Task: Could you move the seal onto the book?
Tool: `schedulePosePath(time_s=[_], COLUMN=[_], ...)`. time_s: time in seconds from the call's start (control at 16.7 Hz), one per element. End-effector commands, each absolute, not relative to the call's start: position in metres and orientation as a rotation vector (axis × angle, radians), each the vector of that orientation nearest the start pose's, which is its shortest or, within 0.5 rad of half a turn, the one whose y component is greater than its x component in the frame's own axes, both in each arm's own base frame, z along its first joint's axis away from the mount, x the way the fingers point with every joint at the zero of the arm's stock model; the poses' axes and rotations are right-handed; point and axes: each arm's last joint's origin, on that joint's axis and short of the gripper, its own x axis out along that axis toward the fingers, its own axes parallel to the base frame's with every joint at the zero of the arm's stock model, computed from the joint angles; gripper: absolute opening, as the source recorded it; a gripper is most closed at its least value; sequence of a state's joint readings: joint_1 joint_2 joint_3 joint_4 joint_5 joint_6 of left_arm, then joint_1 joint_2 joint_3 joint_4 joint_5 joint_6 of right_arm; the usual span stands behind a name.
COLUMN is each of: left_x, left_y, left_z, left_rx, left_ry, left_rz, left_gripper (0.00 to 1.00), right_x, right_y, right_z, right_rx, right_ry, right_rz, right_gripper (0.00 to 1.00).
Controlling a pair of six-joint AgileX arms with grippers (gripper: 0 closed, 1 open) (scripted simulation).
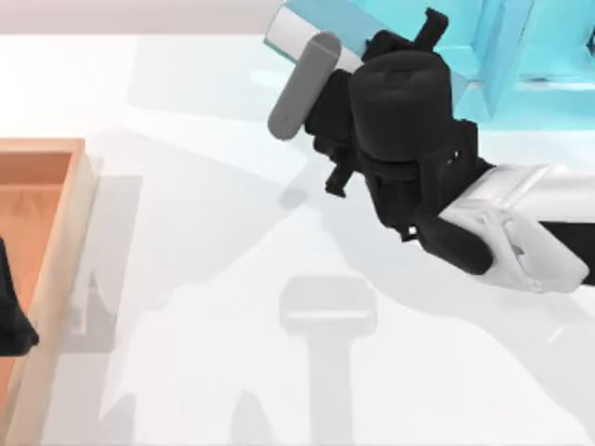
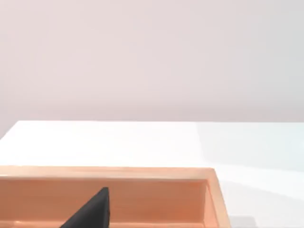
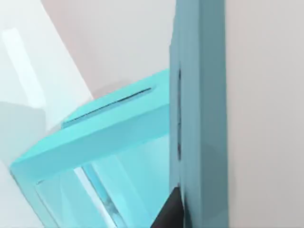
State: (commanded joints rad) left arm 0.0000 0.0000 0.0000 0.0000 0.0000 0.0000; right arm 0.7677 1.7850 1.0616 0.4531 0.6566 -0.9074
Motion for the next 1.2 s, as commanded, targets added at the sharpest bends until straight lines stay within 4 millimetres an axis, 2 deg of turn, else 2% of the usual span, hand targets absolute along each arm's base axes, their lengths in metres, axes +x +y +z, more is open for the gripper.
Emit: schedulePosePath(time_s=[0.12,0.24,0.42,1.2], left_x=[0.106,0.106,0.106,0.106], left_y=[-0.001,-0.001,-0.001,-0.001], left_z=[0.16,0.16,0.16,0.16], left_rx=[0.0,0.0,0.0,0.0], left_ry=[0.0,0.0,0.0,0.0], left_rz=[0.0,0.0,0.0,0.0], left_gripper=[1.0,1.0,1.0,1.0], right_x=[0.274,0.255,0.238,0.233], right_y=[0.295,0.317,0.333,0.333], right_z=[0.187,0.161,0.137,0.133], right_rx=[-1.261,-1.407,-1.535,-1.548], right_ry=[0.126,0.122,0.115,0.122], right_rz=[0.244,0.272,0.296,0.3], right_gripper=[0.0,0.0,0.0,0.0])
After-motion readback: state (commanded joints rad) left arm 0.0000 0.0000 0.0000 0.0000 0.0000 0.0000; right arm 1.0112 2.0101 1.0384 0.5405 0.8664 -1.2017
